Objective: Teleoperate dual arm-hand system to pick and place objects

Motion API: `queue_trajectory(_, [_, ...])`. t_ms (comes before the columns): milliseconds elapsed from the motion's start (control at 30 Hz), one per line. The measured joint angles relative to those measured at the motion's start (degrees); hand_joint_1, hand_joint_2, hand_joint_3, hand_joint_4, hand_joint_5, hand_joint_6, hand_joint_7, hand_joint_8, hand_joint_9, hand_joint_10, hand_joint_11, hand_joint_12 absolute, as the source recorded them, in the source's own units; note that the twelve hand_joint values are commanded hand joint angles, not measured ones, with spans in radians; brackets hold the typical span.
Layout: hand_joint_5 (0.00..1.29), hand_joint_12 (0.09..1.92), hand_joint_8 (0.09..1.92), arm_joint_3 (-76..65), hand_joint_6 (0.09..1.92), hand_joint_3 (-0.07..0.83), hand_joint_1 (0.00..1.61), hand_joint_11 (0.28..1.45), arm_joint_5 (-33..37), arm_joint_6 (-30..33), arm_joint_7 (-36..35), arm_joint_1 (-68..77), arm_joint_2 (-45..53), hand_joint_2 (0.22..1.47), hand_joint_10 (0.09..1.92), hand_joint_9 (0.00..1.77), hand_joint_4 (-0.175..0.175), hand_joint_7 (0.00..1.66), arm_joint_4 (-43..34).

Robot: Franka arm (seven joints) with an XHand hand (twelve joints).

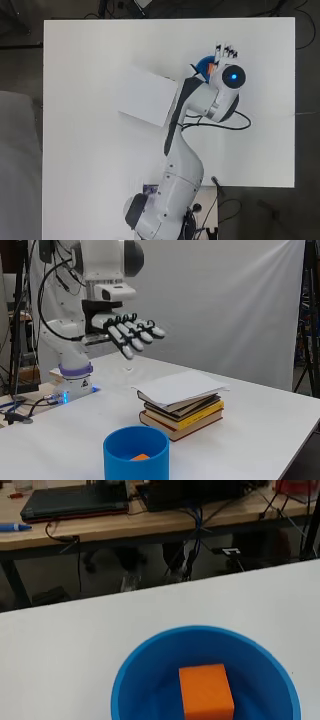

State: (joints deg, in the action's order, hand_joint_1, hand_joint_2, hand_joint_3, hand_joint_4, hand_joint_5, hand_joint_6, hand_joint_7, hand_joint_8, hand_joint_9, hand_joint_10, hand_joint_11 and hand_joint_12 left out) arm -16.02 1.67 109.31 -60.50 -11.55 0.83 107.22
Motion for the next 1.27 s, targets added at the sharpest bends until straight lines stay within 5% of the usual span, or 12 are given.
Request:
queue_trajectory(267, [0.08, 0.09, 0.09, 9.5, 0.09, 0.011, 0.00, 0.47, -8.6, -8.2, 5.1, 0.9, -13.9, 0.91, 0.09, 0.36, 0.118, 0.17, -0.7])
queue_trajectory(467, [0.11, 0.09, 0.09, 13.7, 0.09, 0.015, 0.00, 0.45, -6.1, -17.6, 3.4, 1.8, -18.2, 0.94, 0.09, 0.38, 0.104, 0.20, -3.2])
queue_trajectory(700, [0.10, 0.09, 0.09, 20.2, 0.09, 0.014, 0.00, 0.42, -2.6, -23.8, 1.5, 3.3, -17.4, 0.99, 0.09, 0.36, 0.050, 0.20, -5.6])
queue_trajectory(1267, [0.12, 0.09, 0.09, 21.7, 0.09, 0.007, 0.00, 0.41, -2.0, -21.9, 8.0, 3.9, -16.9, 1.02, 0.09, 0.33, 0.095, 0.17, -1.9])
